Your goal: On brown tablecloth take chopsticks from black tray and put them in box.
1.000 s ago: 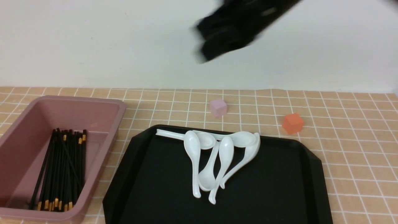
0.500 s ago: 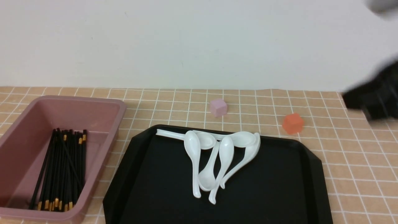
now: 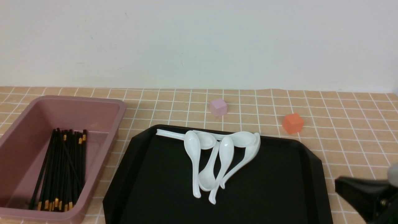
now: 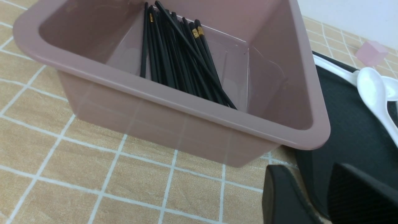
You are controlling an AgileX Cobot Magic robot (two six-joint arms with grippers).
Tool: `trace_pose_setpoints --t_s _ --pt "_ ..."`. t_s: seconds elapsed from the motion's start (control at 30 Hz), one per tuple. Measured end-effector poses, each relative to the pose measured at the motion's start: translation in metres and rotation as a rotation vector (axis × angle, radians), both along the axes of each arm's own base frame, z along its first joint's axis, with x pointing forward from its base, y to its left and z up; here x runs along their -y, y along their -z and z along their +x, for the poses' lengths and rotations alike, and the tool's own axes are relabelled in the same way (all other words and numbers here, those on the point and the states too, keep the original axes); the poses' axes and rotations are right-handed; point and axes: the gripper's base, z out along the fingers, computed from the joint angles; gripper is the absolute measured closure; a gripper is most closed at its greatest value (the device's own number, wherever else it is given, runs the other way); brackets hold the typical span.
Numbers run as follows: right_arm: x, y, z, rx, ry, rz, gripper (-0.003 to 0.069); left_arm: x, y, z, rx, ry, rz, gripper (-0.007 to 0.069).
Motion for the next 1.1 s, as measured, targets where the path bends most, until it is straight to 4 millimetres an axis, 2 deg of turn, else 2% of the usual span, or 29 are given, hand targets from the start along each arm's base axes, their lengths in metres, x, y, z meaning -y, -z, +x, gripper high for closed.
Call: trace_pose_setpoints --t_s 0.7,0.83,1.1 --pt "0.003 0.01 -0.005 -0.029 -0.008 -0.042 0.0641 0.0 0.0 0.0 0.0 0.0 0.0 0.0386" --pt "0.015 0.017 -0.02 0.051 0.021 -0.009 0.0636 0.0 0.0 0.0 0.0 0.0 0.0 0.0386" --pt "0.056 0.058 -0.055 0.197 0.295 0.029 0.0627 0.0 0.0 0.0 0.0 0.0 0.0 0.0386"
